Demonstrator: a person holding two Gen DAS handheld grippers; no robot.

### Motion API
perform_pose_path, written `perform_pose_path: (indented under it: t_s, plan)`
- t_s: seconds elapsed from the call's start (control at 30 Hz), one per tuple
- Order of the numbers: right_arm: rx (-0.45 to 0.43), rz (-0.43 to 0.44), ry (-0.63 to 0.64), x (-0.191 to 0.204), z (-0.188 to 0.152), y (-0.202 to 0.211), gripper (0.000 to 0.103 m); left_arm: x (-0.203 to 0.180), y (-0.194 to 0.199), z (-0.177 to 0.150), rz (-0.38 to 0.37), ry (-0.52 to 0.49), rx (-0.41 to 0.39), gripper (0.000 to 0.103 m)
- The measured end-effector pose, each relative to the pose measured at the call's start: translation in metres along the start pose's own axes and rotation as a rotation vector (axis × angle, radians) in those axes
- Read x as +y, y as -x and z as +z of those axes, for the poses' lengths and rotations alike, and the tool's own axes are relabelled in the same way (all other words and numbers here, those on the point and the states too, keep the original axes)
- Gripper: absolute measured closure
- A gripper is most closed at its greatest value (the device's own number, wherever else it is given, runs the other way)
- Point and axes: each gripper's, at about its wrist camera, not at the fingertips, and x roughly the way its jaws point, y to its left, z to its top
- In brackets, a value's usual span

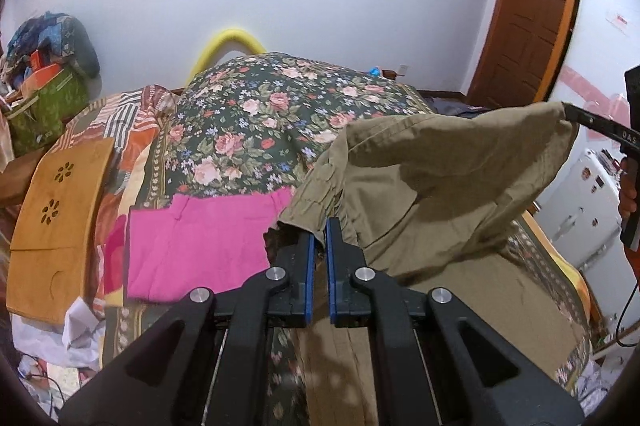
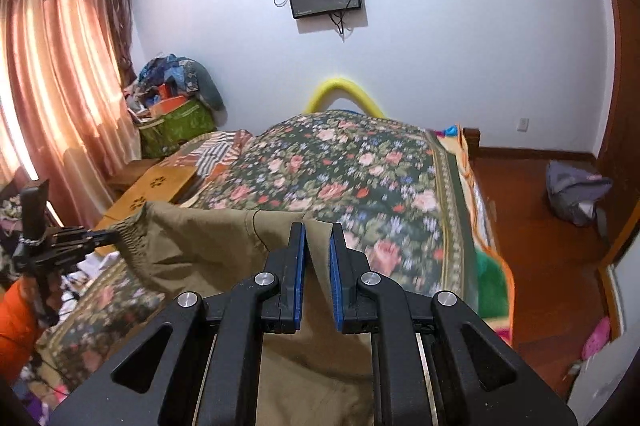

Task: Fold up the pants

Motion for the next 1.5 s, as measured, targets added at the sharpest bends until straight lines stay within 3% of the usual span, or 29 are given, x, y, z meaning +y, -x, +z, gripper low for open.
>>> perform_pose_path:
  t_s: [0.67, 0.87, 1.1, 1.23, 1.37, 1.5]
  plan:
    - [0.142, 0.057, -0.087, 0.03, -0.14, 0.058, 0.093, -0.015, 0.064, -0.127, -0.028, 0.054, 0.037, 0.102]
    - [0.189, 0.041, -0.146, 0.026, -0.177, 0.061, 0.093, -0.022, 0.055, -0.153, 0.0, 0.052, 0.118, 0.102]
    - [0.282, 0.014, -0.194, 0.021, -0.21, 0.054, 0.09, -0.034, 0.046, -0.147, 0.0, 0.034, 0.143, 0.102]
    - [0.346, -0.044, -0.184, 0.021, -0.218, 0.054, 0.089, -0.046, 0.039, -0.133, -0.006, 0.019, 0.149, 0.099]
    - [0.327, -0.066, -0.189, 0.015, -0.207, 0.067, 0.086, -0.064, 0.029, -0.12, -0.02, -0.006, 0.15, 0.092]
    - [0.274, -0.077, -0.163, 0.016, -0.185, 0.072, 0.074, -0.084, 0.016, -0.113, -0.055, -0.02, 0.157, 0.091]
